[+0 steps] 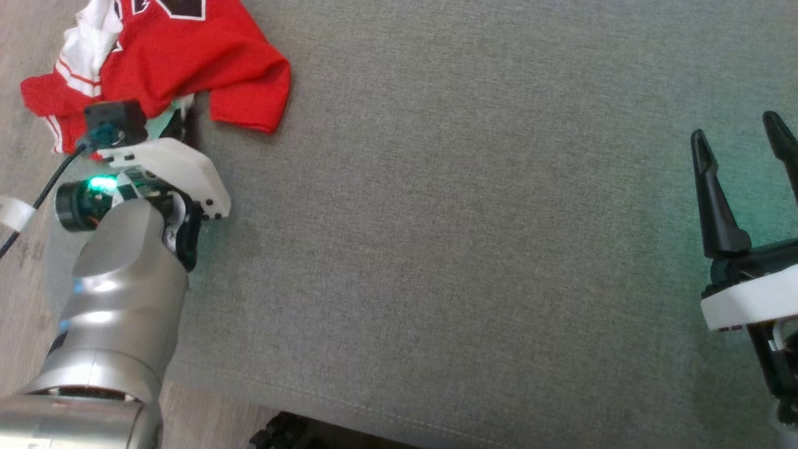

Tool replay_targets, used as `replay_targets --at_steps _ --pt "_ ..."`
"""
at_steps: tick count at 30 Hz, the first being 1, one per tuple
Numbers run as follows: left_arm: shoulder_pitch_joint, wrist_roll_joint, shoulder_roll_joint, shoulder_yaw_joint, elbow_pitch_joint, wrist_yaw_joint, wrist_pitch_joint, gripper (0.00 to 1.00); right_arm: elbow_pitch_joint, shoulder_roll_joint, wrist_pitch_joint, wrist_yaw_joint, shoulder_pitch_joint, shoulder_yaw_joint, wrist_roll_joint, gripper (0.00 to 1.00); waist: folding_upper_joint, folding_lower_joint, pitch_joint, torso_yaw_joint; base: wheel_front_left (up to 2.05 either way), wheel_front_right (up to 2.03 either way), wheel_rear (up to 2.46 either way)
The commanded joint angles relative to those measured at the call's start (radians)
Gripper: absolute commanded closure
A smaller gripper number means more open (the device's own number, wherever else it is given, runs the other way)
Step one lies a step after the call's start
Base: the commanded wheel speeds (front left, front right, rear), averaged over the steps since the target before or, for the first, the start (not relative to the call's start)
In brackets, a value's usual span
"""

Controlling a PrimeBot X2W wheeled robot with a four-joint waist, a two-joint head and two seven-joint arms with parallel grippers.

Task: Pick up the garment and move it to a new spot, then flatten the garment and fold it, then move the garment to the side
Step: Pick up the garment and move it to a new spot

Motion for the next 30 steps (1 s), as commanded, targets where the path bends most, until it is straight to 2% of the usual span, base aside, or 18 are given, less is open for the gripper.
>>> replay_targets --at_steps 1,6,11,17,22,24,30 --pt "0.011 0.001 0.055 0.019 0.022 0.006 0.016 1.0 -0.029 -0.002 -0.007 -0.001 -0.011 0.015 0.009 0.0 0.0 -0.0001 -0.004 -0.003 0.0 0.0 0.0" --pt "0.002 0.017 0.084 0.008 0.029 0.033 -0.079 1.0 -0.01 0.016 -0.027 -0.001 -0.004 0.007 0.006 0.0 0.0 -0.0001 -0.05 0.004 0.0 0.0 0.0" --pt "0.016 0.017 0.12 0.013 0.004 0.042 -0.2 1.0 0.029 0.041 -0.063 -0.001 0.009 0.01 0.008 0.0 0.0 -0.0001 -0.148 0.003 0.0 0.0 0.0" --pt "0.089 0.024 0.158 0.02 -0.115 0.054 -0.243 1.0 0.076 0.09 -0.105 -0.001 0.053 0.024 0.007 0.0 0.0 -0.0001 -0.289 -0.016 0.0 0.0 0.0" --pt "0.204 0.032 0.178 0.025 -0.313 0.08 -0.246 1.0 0.101 0.119 -0.128 -0.001 0.092 0.037 0.008 0.0 0.0 -0.0001 -0.378 -0.043 0.0 0.0 0.0" --pt "0.305 0.026 0.191 0.03 -0.454 0.099 -0.23 1.0 0.111 0.133 -0.139 -0.001 0.112 0.051 0.007 0.0 0.0 -0.0001 -0.417 -0.074 0.0 0.0 0.0" --pt "0.544 0.012 0.176 0.0 -0.834 0.146 -0.093 1.0 0.123 0.153 -0.147 -0.001 0.156 0.07 0.011 0.0 0.0 -0.0001 -0.463 -0.146 0.0 0.0 0.0"
